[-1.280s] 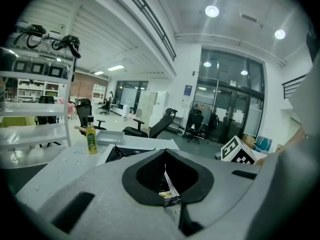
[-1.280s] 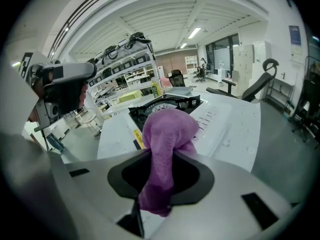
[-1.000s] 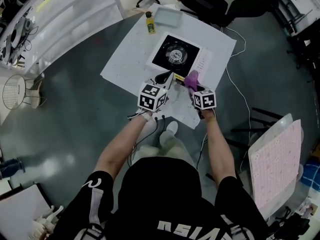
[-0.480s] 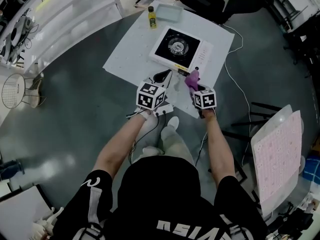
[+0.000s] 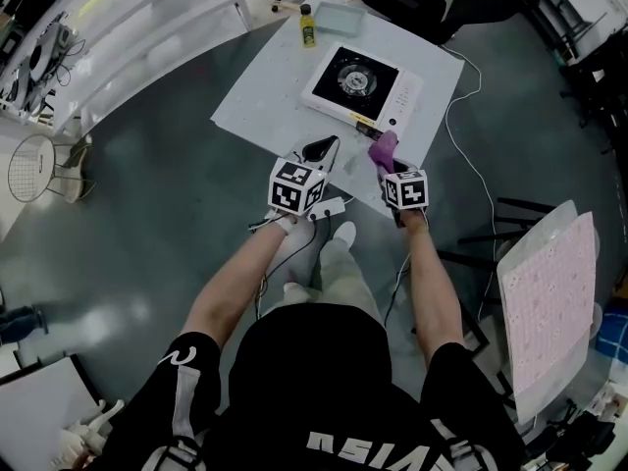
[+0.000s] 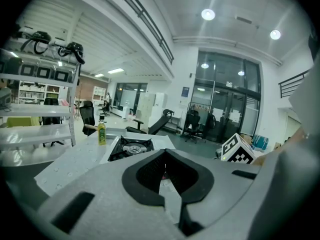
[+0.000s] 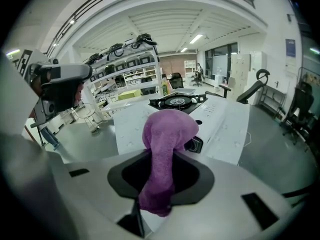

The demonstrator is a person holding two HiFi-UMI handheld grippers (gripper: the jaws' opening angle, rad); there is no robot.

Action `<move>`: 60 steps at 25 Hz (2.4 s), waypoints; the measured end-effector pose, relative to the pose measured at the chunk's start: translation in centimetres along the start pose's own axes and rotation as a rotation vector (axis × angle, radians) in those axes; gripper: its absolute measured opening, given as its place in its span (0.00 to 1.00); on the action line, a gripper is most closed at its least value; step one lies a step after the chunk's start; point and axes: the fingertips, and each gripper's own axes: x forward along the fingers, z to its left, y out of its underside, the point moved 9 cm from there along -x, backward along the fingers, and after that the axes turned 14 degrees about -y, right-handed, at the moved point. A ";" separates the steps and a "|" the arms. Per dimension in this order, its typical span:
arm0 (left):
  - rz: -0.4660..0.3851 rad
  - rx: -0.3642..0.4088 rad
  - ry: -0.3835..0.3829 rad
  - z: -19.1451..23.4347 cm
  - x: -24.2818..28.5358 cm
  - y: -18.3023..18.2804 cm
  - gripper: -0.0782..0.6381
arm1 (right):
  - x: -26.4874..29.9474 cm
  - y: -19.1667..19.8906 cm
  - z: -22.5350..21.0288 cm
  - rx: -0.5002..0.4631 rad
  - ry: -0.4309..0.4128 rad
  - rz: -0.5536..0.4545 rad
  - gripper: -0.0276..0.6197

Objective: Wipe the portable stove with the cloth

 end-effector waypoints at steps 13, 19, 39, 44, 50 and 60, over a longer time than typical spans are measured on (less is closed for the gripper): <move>0.012 -0.038 -0.074 3.7 1.8 0.0 0.12 | 4.9 -3.0 -1.0 -0.033 -0.060 0.051 0.20; 0.022 -0.072 -0.134 6.6 2.5 0.3 0.12 | 9.0 -5.4 -0.1 -0.074 -0.130 0.082 0.20; 0.025 -0.178 -0.371 15.9 0.6 0.4 0.12 | 21.0 -13.1 4.0 -0.207 -0.332 0.178 0.20; 0.029 -0.192 -0.405 16.7 0.4 0.5 0.12 | 22.1 -13.8 4.5 -0.222 -0.360 0.185 0.20; 0.031 -0.196 -0.411 16.9 0.8 0.2 0.12 | 21.9 -14.2 4.5 -0.225 -0.367 0.182 0.20; 0.008 -0.180 -0.389 15.6 1.9 -1.7 0.12 | 18.6 -15.9 4.7 -0.241 -0.381 0.103 0.20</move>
